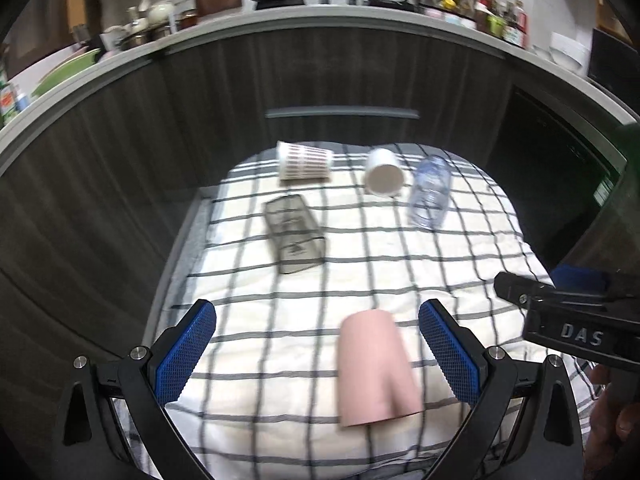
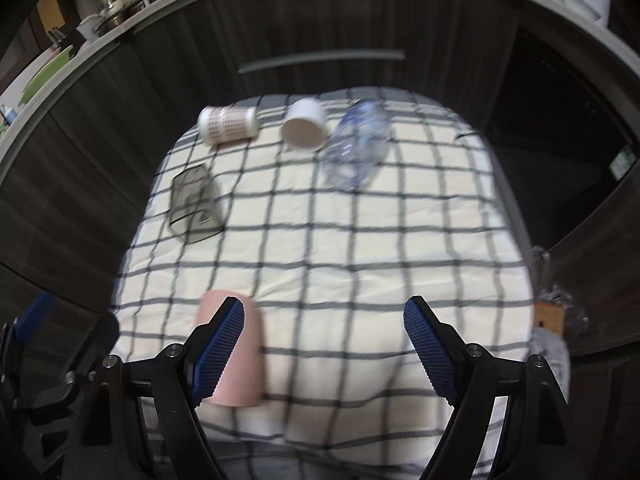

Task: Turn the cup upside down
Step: 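Grasp the pink cup with the left gripper while the right gripper opens and releases it, then rotate the pink cup in the left gripper so its closed bottom faces up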

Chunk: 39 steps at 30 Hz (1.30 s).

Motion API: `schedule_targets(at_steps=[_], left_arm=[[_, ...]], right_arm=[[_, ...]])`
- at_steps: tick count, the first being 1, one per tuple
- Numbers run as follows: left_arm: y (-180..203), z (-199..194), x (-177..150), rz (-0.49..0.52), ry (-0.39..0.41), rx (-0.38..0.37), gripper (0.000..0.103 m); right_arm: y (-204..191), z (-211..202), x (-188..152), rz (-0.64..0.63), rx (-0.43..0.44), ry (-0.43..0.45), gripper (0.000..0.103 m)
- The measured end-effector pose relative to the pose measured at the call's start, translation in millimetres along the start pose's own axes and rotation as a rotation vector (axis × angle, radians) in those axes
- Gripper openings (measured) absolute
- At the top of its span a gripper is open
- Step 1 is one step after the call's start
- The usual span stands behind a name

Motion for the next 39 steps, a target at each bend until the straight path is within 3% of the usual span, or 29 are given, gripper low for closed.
schedule_targets(at_steps=[5, 9, 16, 23, 30, 34, 39], left_arm=[[31.3, 25.4, 0.4, 0.038, -0.076, -0.028, 0.103], [45.0, 52.1, -2.9, 0.056, -0.191, -0.015, 0.103], [47.3, 96.9, -12.6, 0.038, -0.407, 0.000, 0.102], [48.4, 130.5, -19.0, 0.032, -0.572, 0.008, 0.099], [46.9, 157.9, -32.9, 0.024, -0.718, 0.000, 0.088], [45.7, 168.9, -43.8, 0.030, -0.799, -0.002, 0.073], [41.7, 175.9, -50.1, 0.040, -0.819, 0.001, 0.066]], right_arm=[[27.3, -7.9, -0.9, 0.007, -0.060, 0.040, 0.082], [43.8, -6.3, 0.7, 0.014, -0.089, 0.052, 0.082], [57.8, 7.8, 7.8, 0.031, -0.073, 0.035, 0.082], [60.7, 28.5, 16.9, 0.049, -0.033, 0.011, 0.082], [60.2, 51.1, 19.9, 0.062, 0.010, -0.026, 0.082], [61.2, 63.3, 20.1, 0.075, 0.024, -0.049, 0.082], [61.6, 71.7, 18.1, 0.091, 0.041, -0.062, 0.082]])
Point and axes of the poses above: each gripper's, at about its wrist camera, not at the fingertips, and z roughly the way its jaws point, y to its right, x to its top, the point moved 4 cm from there along z, roughly the way its jaws point, and after that the axes turned 6 degrees about -z, right-handed, at the moved point
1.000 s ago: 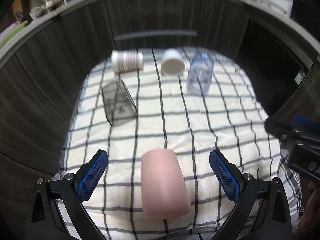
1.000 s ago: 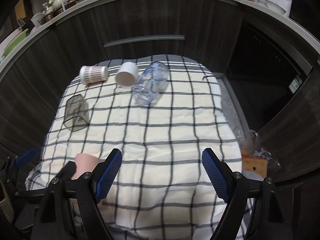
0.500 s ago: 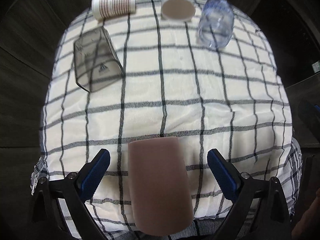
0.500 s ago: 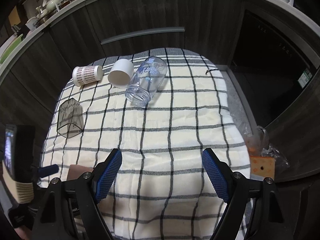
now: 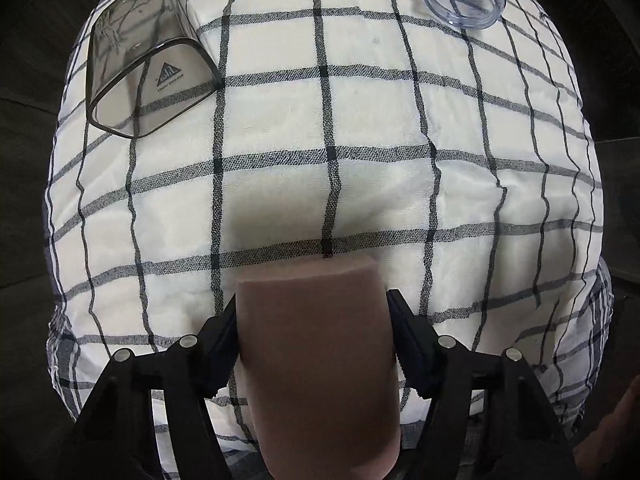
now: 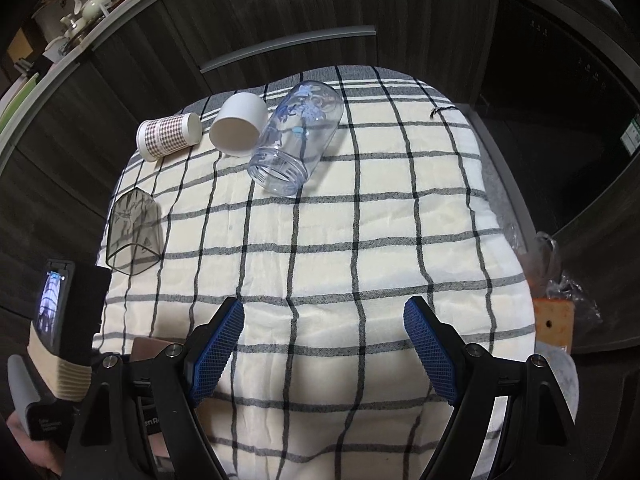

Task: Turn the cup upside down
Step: 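Rotate the pink cup in the left gripper so its closed bottom faces up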

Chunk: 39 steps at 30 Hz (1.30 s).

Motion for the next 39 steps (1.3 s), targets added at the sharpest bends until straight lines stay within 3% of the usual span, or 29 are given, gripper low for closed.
schedule_targets(at_steps=[7, 10, 15, 19, 21, 25, 29, 32, 39], left_arm=[[-2.5, -8.7, -2.0, -0.003, 0.015, -0.019, 0.066], [-4.2, -27.2, -5.9, 0.004, 0.095, -0.012, 0.066], [2.0, -74.7, -9.6, 0.044, 0.347, -0.020, 0.066], [3.7, -109.3, -12.7, 0.080, 0.656, -0.022, 0.066], [4.8, -113.0, -4.3, 0.074, 0.765, -0.066, 0.066], [5.6, -109.6, 5.0, 0.030, 0.921, -0.149, 0.066], [7.8, -107.3, -3.7, 0.010, 1.093, -0.116, 0.066], [8.0, -98.0, -1.3, 0.010, 1.110, -0.125, 0.066], [8.1, -76.7, -7.4, 0.004, 1.042, -0.096, 0.066]], right_arm=[[-3.3, 3.1, -2.7, 0.008, 0.022, -0.014, 0.082], [-2.9, -2.8, -3.6, 0.010, 0.020, -0.002, 0.082], [-0.6, -17.1, -3.5, 0.009, 0.008, 0.029, 0.082], [2.1, -31.4, -5.3, 0.010, -0.009, 0.072, 0.082], [4.2, -37.7, -6.6, 0.013, -0.030, 0.101, 0.082], [8.7, -42.0, -13.4, 0.020, -0.049, 0.121, 0.082], [9.5, -41.1, -20.8, 0.014, -0.068, 0.119, 0.082], [9.8, -40.4, -26.5, 0.013, -0.075, 0.114, 0.082], [6.3, -43.1, -34.8, 0.002, -0.084, 0.110, 0.082]])
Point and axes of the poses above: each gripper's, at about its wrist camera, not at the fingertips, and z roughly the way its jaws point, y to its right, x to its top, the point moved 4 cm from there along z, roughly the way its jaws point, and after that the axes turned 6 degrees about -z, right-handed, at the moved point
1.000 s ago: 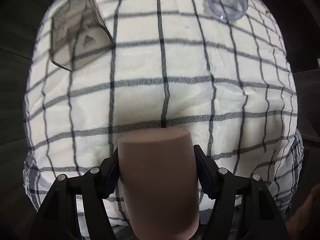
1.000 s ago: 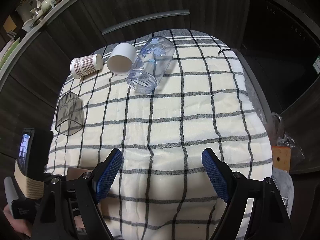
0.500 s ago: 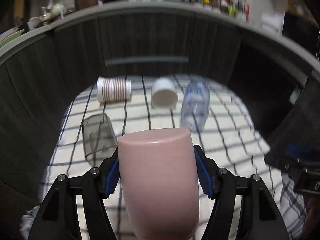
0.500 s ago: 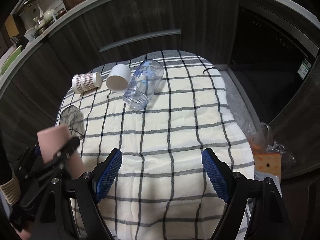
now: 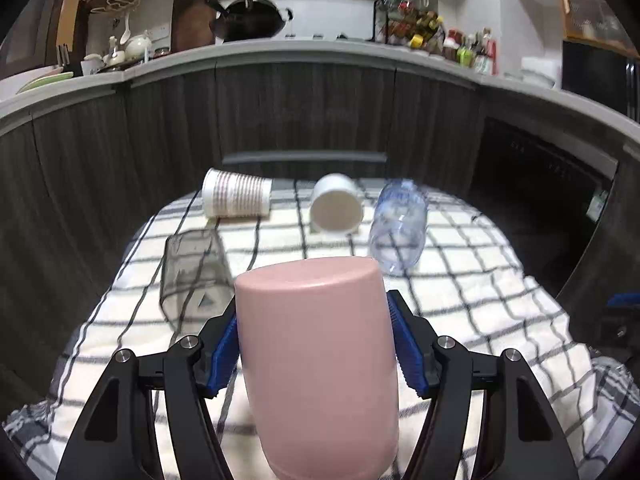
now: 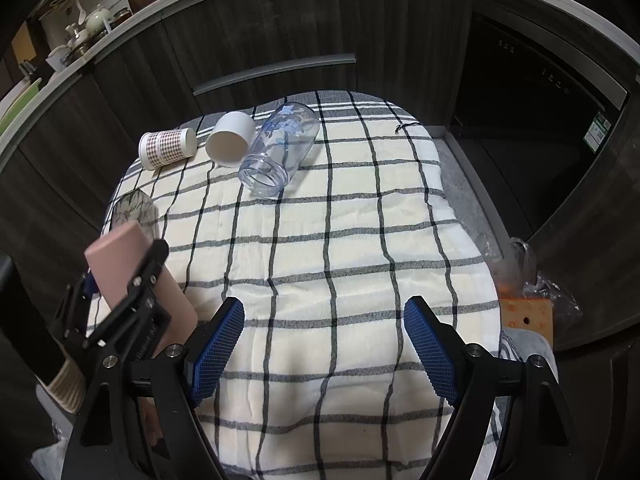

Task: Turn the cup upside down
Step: 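Rotate the pink cup in the left gripper so its closed bottom faces up, then lower the pink cup rim-down onto the cloth and open the left gripper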

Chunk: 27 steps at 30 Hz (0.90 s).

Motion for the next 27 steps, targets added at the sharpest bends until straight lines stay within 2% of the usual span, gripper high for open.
schedule_targets(at_steps=[3, 12, 15, 18, 24, 27], left_arm=[[-2.8, -1.6, -10.1, -0.025, -0.028, 0.003, 0.066], [3.4, -21.2, -26.1, 0.011, -0.041, -0.017, 0.066], [3.0, -25.4, -23.3, 0.001, -0.032, -0.015, 0.068], [1.9, -30.8, -18.2, -0.003, -0.021, -0.009, 0.076], [2.3, -52.2, -6.8, 0.018, -0.020, -0.025, 0.078], [-1.8, -68.3, 3.3, 0.025, -0.013, -0.002, 0.081]], right_arm=[[-0.6, -2.1, -3.0, -0.002, -0.003, 0.001, 0.082], [-0.9, -8.7, -13.8, -0.007, -0.013, -0.002, 0.082], [-0.8, -10.2, -14.5, -0.006, -0.013, -0.001, 0.082], [-0.9, -14.2, -15.4, -0.005, -0.009, 0.004, 0.082], [-2.7, -29.8, -10.3, -0.012, -0.005, 0.045, 0.082], [-4.8, -37.5, -6.7, -0.013, 0.003, 0.069, 0.082]])
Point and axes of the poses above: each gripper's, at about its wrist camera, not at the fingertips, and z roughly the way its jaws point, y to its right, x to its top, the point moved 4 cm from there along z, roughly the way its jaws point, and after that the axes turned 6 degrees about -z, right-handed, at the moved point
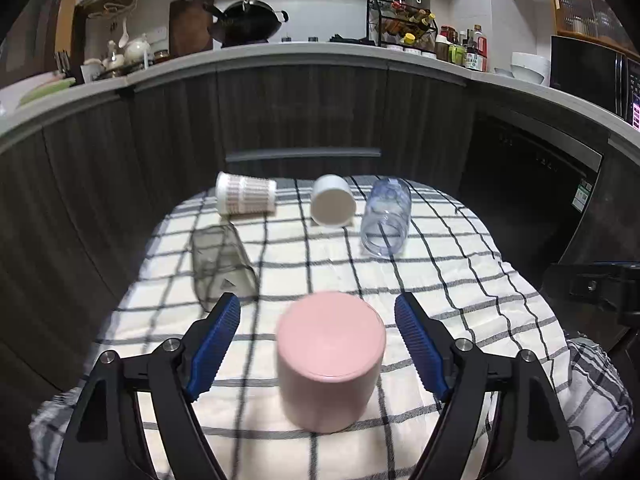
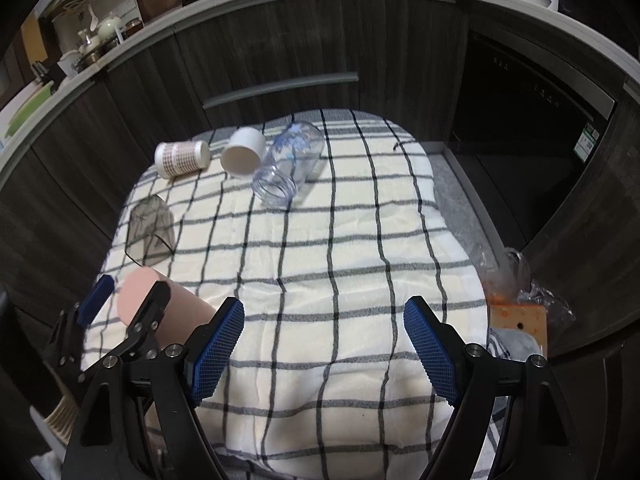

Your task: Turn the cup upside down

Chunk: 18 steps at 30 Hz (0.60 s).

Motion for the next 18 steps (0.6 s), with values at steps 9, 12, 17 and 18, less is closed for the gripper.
schedule_targets(at_steps=[9, 12, 17, 18], left_arm=[[-28.2, -32.4, 22.1, -0.083, -0.034, 0.059, 0.086], [-30.7, -39.5, 25.0, -0.090, -0.045, 0.068, 0.086], [-34.2, -52.0, 29.3, -0.094, -0.051, 0.086, 0.088], [-35.7, -53.8, 29.6, -0.100, -0.054, 0.088, 0.088]], right_arm=[[-14.4, -29.4, 15.4, -0.031, 0.010, 0.155, 0.082], [-19.2, -38.7, 18.4, -0.043, 0.004, 0.208, 0.083], [-27.6, -55.3, 22.1, -0.063, -0.005, 0.299, 0.086], [-29.5, -57.2, 22.6, -0.066, -0.004, 0.308, 0.086]])
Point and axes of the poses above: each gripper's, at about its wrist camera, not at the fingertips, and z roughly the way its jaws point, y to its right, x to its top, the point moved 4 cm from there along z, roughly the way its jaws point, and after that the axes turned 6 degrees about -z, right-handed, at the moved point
